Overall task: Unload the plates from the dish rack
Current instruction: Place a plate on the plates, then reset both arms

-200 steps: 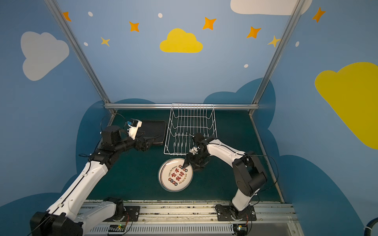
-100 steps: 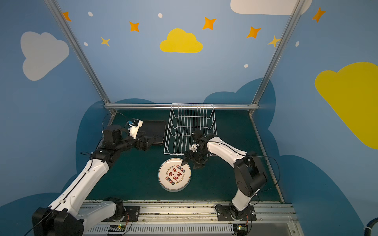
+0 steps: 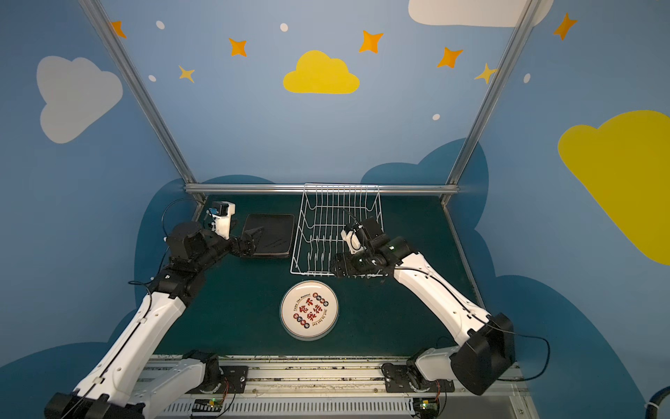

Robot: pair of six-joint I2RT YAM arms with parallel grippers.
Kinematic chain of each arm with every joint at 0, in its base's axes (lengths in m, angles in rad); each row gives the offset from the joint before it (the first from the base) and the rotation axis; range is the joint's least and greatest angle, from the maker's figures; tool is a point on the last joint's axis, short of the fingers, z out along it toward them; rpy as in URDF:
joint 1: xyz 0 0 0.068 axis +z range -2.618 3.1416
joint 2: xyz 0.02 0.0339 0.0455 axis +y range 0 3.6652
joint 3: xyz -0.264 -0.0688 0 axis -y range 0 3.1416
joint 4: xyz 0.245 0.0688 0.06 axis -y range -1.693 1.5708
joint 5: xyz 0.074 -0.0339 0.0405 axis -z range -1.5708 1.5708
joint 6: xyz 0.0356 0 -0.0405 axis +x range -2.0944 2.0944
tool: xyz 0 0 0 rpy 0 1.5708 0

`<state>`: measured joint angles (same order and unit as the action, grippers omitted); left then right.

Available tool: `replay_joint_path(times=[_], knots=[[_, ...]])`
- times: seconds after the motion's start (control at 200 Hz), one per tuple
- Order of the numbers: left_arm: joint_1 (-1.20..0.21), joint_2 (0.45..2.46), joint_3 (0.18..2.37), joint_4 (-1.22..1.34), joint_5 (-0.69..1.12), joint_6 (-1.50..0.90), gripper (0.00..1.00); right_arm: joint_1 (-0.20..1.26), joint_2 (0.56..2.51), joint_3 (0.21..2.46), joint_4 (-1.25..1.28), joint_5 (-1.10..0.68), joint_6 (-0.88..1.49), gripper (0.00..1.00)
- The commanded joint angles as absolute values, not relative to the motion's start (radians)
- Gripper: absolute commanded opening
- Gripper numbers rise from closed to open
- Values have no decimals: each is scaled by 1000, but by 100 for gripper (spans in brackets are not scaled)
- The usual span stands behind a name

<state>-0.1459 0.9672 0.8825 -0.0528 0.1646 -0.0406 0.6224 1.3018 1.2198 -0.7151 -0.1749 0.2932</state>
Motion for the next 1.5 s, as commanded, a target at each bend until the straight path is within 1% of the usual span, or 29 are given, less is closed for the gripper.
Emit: replay_joint_path(times=[0.0,0.055,0.15,0.22,0.325,0.431,0.511,0.686,0.776,0.916,1.011,1.101,1.191,1.287,1.357,1.492], knots=[[-142,941,829,-40,-33,-6,100,579,1187,1146,-508,30,142,86],[-143,924,795,-46,-101,-7,100,543,1130,1097,-427,78,129,87],[-141,892,715,-31,-180,-5,100,440,1024,985,-286,137,133,88],[-139,876,660,-12,-240,-27,100,361,958,889,-193,180,155,92],[-133,875,594,4,-338,-67,100,246,896,759,-79,269,202,92],[-126,881,514,53,-390,-81,100,142,889,650,8,290,199,92],[-123,903,458,103,-432,-103,100,89,912,584,80,303,208,92],[-85,996,430,153,-510,-214,100,51,992,462,264,294,215,92],[-75,1044,407,238,-498,-209,100,32,1048,444,305,254,218,92],[-68,1123,352,424,-495,-175,100,15,1149,433,367,246,228,92],[-54,1179,323,530,-465,-179,100,8,1198,441,378,238,209,92],[-41,1233,319,596,-434,-172,100,-10,1250,413,470,217,211,92],[-20,1266,320,658,-365,-151,100,-32,1313,409,525,192,221,92],[3,1295,329,684,-343,-158,100,-30,1313,458,427,180,230,93],[26,1312,334,698,-310,-164,100,-31,1310,444,450,168,224,93],[53,1389,306,832,-270,-172,100,-35,1303,398,535,99,189,94]])
